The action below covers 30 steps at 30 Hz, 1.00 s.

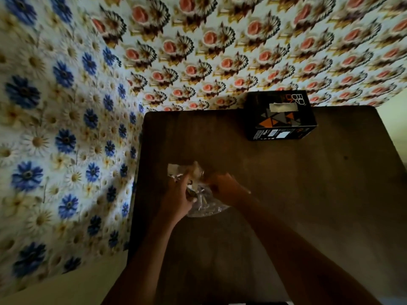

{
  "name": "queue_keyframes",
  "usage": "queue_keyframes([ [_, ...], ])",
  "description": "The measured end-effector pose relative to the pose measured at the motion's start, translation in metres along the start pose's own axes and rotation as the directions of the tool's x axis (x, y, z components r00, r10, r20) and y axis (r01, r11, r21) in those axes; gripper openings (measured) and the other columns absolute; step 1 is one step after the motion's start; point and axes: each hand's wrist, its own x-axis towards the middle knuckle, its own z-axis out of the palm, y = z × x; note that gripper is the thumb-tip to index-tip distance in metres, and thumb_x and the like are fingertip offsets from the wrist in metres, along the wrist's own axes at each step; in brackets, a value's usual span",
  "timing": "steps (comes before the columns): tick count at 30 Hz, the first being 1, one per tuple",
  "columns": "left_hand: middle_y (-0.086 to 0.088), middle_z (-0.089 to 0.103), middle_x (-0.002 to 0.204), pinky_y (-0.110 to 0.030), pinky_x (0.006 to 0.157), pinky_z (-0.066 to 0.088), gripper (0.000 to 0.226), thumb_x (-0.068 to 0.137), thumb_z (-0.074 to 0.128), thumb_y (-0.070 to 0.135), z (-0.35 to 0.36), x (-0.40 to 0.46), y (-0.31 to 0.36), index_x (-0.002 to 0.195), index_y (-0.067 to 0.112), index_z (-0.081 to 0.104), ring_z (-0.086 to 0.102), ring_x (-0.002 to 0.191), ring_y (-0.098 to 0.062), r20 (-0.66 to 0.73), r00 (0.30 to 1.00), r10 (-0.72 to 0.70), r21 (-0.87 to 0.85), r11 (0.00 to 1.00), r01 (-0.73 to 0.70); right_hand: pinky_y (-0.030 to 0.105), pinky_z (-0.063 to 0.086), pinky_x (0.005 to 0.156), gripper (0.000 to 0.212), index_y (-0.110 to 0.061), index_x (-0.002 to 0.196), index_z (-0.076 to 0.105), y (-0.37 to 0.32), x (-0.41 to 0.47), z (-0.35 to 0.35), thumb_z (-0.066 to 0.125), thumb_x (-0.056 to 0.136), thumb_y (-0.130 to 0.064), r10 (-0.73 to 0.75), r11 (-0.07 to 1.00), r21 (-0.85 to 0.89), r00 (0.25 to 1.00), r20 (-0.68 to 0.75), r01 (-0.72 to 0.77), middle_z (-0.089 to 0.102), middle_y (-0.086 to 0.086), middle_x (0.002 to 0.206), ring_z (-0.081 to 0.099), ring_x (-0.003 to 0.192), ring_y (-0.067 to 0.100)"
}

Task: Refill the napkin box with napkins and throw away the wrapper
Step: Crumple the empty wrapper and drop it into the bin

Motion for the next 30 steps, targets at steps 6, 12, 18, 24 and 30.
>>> queue_keyframes([
  [6, -0.008, 0.060, 0.133, -0.027, 0.087, 0.056, 0.049, 0.082, 0.078, 0.031, 0.013, 0.011, 0.000, 0.128, 0.029, 0.059, 0.061, 0.116, -0.022, -0.134, 0.989, -0.068, 0.066, 0.995, 0.077, 0.050, 0.031, 0.107, 0.048, -0.027, 0.132, 0.060, 0.015, -0.030, 0.004, 0.067, 0.086, -0.041, 0.144, 0.988, 0.103, 0.921, -0.363, -0.114, 0.056, 0.000, 0.137, 0.048, 0.129, 0.025],
  [12, -0.017, 0.046, 0.136, -0.047, 0.097, 0.051, 0.038, 0.078, 0.075, 0.022, 0.009, -0.002, 0.006, 0.114, 0.014, 0.065, 0.051, 0.120, -0.038, -0.282, 0.958, -0.060, 0.094, 0.991, 0.090, 0.041, 0.058, 0.087, 0.044, -0.021, 0.133, 0.061, 0.027, -0.080, 0.049, 0.066, 0.091, -0.035, 0.379, 0.888, 0.429, 0.788, -0.485, -0.163, 0.058, 0.001, 0.117, 0.058, 0.100, 0.010],
  [18, -0.006, 0.055, 0.129, -0.041, 0.088, 0.055, 0.038, 0.093, 0.052, 0.049, 0.011, -0.006, 0.009, 0.127, 0.035, 0.059, 0.059, 0.111, -0.026, -0.222, 0.973, 0.067, 0.172, 0.985, -0.028, 0.035, 0.061, 0.089, 0.044, -0.008, 0.129, 0.064, 0.012, -0.052, 0.059, 0.068, 0.087, 0.004, 0.194, 0.911, 0.413, 0.855, -0.481, 0.026, 0.066, 0.009, 0.127, 0.069, 0.108, 0.020],
  [24, 0.008, 0.055, 0.126, -0.028, 0.082, 0.055, 0.072, 0.075, 0.072, 0.056, 0.007, -0.013, 0.002, 0.137, 0.033, 0.041, 0.060, 0.110, -0.012, -0.211, 0.974, -0.078, -0.245, 0.969, 0.024, 0.018, 0.048, 0.088, 0.020, -0.005, 0.106, 0.073, 0.005, -0.040, 0.061, 0.059, 0.093, -0.002, 0.158, 0.935, 0.355, 0.880, -0.448, 0.012, 0.067, 0.008, 0.109, 0.063, 0.096, 0.016],
  [30, -0.007, 0.060, 0.117, -0.005, 0.061, 0.029, 0.013, 0.087, 0.070, 0.012, 0.021, -0.011, 0.012, 0.097, 0.006, 0.074, 0.054, 0.092, -0.010, -0.256, 0.964, -0.071, -0.050, 0.997, 0.060, 0.018, 0.042, 0.094, 0.043, -0.002, 0.123, 0.068, 0.007, -0.044, 0.061, 0.067, 0.084, -0.019, 0.002, 0.964, 0.240, 0.901, -0.435, 0.114, 0.067, 0.017, 0.125, 0.059, 0.114, 0.019],
])
